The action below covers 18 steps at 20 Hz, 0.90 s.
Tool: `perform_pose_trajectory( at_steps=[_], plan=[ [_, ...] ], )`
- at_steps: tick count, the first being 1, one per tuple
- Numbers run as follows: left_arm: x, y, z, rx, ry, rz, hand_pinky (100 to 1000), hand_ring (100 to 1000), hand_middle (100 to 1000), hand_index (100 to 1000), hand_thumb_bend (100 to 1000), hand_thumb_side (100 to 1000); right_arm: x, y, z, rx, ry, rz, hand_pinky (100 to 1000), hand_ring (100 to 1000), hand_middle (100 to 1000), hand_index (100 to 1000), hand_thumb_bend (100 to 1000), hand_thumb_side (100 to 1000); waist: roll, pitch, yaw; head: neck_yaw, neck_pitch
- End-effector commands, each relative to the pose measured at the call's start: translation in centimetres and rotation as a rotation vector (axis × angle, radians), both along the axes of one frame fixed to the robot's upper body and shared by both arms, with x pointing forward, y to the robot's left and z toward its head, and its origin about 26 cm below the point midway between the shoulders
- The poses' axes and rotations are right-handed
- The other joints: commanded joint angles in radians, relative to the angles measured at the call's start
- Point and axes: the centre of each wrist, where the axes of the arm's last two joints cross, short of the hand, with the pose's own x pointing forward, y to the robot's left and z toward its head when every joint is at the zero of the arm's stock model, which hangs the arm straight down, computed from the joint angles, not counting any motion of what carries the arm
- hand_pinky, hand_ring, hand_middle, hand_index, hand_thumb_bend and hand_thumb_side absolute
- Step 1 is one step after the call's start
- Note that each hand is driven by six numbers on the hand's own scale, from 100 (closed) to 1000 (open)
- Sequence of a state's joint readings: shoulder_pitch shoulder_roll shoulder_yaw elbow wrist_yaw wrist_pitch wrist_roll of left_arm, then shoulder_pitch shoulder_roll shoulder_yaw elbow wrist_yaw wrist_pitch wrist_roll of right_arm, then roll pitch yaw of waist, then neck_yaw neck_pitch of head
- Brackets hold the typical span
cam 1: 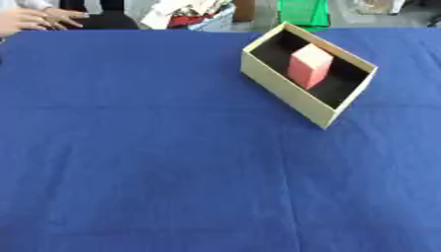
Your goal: Pick up objects on the table and place them in the box.
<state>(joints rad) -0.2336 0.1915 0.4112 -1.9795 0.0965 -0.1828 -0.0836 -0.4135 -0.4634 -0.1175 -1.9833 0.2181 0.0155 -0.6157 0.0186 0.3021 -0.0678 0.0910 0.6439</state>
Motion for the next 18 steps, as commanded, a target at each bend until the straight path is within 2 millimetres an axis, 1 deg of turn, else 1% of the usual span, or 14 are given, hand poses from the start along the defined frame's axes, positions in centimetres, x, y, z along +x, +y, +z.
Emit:
perform_pose_trajectory(
  at_steps=[1,7,18],
  plan=[
    [-0.37,0.14,0.65,0.015,-0.026,0.007,793,709,730,914,139,899,-0.44,-0.42,1.03,-0.027,-0.035,-0.021,755,761,807,789,100,854,-0.002,-0.016,0.002,0.001,-0.015],
    [-0.39,0.16,0.58,0.014,-0.026,0.008,795,708,730,915,139,898,-0.44,-0.43,1.04,-0.028,-0.035,-0.021,755,761,807,789,100,853,-0.002,-0.017,0.003,-0.002,-0.022],
    [-0.44,0.22,0.5,0.012,-0.026,0.012,797,706,730,915,138,897,-0.44,-0.42,1.07,-0.03,-0.036,-0.02,755,762,808,790,100,850,-0.004,-0.02,0.015,-0.01,-0.026]
  ],
)
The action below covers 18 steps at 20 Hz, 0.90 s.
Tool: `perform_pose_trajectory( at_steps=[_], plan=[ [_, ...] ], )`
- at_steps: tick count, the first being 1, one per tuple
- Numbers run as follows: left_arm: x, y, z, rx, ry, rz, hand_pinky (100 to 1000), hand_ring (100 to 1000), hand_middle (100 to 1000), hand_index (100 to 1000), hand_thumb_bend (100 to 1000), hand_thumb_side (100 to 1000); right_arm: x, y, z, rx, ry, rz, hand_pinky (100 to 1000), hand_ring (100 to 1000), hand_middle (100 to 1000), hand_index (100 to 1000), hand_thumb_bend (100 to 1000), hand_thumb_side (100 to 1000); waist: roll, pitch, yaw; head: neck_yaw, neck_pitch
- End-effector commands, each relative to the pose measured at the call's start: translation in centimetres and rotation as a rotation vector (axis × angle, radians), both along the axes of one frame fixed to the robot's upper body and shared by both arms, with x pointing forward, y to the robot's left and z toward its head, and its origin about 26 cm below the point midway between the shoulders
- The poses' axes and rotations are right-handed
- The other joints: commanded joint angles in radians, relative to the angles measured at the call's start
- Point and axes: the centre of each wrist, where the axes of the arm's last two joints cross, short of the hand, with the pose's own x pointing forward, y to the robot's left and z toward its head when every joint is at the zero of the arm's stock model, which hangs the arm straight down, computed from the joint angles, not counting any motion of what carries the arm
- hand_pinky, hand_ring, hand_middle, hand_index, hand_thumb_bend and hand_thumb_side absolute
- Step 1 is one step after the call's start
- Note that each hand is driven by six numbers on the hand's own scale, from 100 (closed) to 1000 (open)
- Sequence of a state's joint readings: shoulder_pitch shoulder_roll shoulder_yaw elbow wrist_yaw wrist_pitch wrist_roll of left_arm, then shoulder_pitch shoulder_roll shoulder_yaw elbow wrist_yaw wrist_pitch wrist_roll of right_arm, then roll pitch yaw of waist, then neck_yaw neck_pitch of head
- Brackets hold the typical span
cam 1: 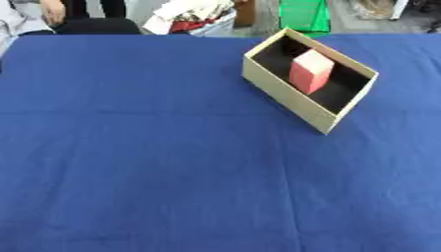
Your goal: Pick up objects on the table and place them in the box.
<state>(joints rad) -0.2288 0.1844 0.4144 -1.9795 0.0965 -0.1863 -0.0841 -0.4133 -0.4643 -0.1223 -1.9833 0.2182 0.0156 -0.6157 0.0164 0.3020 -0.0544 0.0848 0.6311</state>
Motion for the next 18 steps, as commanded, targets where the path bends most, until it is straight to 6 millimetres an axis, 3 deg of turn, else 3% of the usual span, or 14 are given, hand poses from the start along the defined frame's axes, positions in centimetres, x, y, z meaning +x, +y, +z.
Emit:
perform_pose_trajectory(
  at_steps=[1,18],
  plan=[
    [-0.36,0.2,0.74,0.018,-0.028,0.009,797,706,730,915,139,897,-0.42,-0.29,1.02,-0.031,-0.035,-0.016,756,762,809,790,100,849,-0.002,-0.021,0.002,-0.005,-0.013],
    [-0.42,0.28,0.67,0.016,-0.028,0.013,800,704,729,914,138,897,-0.43,-0.33,1.0,-0.035,-0.034,-0.016,756,763,809,790,100,848,-0.003,-0.025,0.011,-0.022,-0.005]
  ],
)
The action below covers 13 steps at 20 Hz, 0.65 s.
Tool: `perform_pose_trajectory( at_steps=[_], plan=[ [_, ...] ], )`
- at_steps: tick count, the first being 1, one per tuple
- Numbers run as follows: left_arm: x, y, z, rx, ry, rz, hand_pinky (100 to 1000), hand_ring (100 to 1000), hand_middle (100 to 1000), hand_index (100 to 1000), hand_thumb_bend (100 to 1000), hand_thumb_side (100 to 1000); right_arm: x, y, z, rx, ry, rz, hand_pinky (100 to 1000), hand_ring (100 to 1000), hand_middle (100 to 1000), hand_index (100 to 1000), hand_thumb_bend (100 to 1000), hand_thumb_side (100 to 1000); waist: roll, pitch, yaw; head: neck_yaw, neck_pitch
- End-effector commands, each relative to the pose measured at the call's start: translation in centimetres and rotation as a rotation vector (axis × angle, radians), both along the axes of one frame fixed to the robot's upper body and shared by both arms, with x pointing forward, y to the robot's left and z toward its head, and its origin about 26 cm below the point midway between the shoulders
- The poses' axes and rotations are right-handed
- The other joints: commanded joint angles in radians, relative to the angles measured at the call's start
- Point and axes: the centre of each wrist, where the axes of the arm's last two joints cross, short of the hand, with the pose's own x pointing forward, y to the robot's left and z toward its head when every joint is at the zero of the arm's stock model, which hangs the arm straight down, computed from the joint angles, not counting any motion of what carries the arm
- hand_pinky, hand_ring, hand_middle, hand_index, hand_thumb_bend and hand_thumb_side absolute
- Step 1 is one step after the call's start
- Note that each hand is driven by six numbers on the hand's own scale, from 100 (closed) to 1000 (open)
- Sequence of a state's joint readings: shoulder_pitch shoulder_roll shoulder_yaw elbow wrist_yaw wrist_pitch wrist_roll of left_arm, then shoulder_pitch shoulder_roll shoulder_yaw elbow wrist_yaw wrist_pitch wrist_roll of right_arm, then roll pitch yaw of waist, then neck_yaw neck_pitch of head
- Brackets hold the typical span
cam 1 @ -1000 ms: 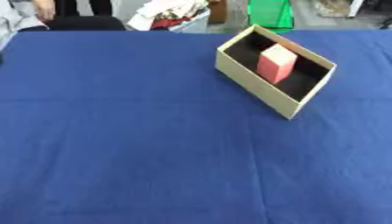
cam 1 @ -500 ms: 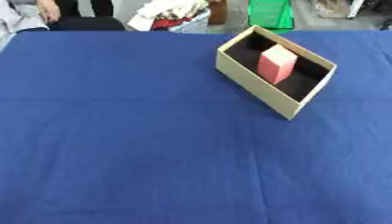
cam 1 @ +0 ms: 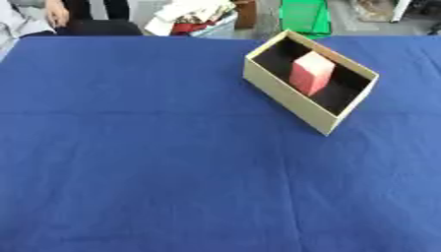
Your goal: Pick up objects on the table and place them in the box.
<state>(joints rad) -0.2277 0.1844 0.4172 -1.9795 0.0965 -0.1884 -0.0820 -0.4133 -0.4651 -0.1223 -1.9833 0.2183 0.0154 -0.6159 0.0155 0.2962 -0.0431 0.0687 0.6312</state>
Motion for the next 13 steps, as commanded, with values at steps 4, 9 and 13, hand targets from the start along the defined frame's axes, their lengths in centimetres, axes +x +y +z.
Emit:
perform_pose_trajectory(
  at_steps=[4,9,13],
  plan=[
    [-0.39,0.21,0.67,0.017,-0.026,0.009,801,703,728,914,138,897,-0.43,-0.33,0.99,-0.034,-0.034,-0.016,756,763,809,790,100,848,-0.001,-0.018,0.001,-0.008,-0.006],
    [-0.41,0.25,0.66,0.016,-0.028,0.011,802,703,729,915,139,896,-0.44,-0.36,1.0,-0.036,-0.034,-0.018,756,765,811,791,100,850,-0.001,-0.017,-0.001,-0.015,-0.008],
    [-0.47,0.66,1.23,0.023,-0.079,0.024,799,710,739,916,144,869,-0.55,-0.74,1.51,-0.062,-0.053,-0.035,760,772,819,800,100,870,-0.001,-0.026,-0.003,-0.095,-0.011]
  ],
)
